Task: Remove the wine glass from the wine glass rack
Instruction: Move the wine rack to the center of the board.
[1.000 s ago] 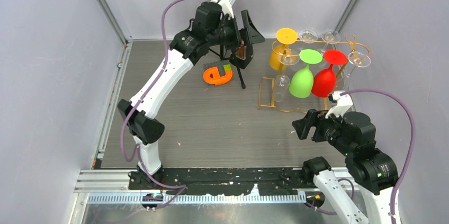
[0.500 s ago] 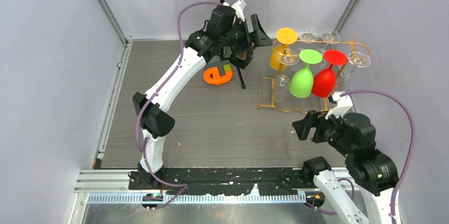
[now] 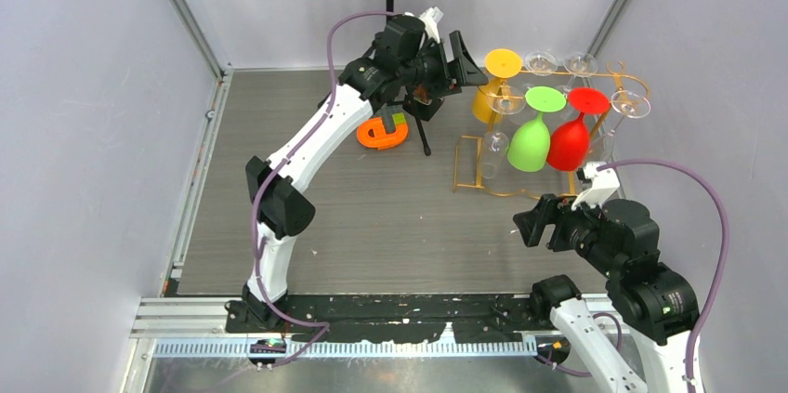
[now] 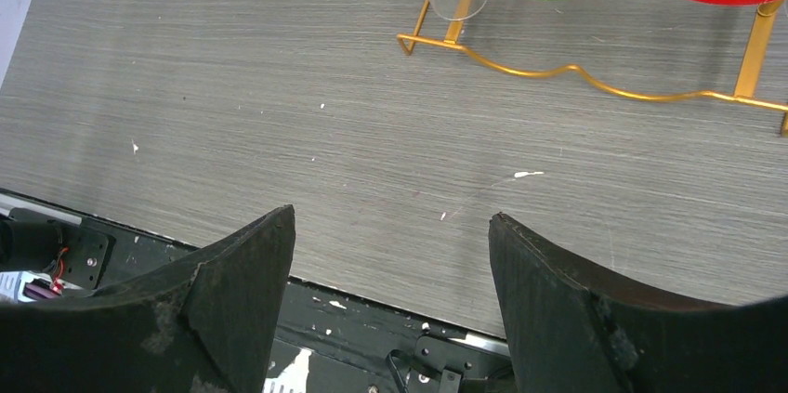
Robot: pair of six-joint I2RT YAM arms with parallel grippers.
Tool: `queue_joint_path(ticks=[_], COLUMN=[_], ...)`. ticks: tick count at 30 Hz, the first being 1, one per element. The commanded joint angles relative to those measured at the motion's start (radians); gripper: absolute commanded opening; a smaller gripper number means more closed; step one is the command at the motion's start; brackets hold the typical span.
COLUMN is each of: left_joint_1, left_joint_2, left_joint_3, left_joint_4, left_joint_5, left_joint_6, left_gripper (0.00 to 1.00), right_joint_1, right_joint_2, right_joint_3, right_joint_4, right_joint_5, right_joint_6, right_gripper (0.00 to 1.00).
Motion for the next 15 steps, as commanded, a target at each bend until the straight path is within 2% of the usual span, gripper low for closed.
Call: queue_joint_path(ticks=[1, 15], left_joint_1=[-0.004, -0.004], left_joint_2=[0.003, 0.070], left_joint_3=[0.050, 0.096], left_joint_4=[0.064, 0.134], left_joint_5=[0.025, 0.089], left_joint_6=[-0.011, -0.085], left_gripper=[0.74, 0.48], right_joint_1=[0.004, 0.004], right_joint_2=[-0.014, -0.026], right_joint_3=[-0.008, -0.010], right_joint_4=[0.009, -0.016], right_joint_5=[0.014, 0.030], right_joint_6=[0.006, 0.005], right_gripper=[0.82, 0.82])
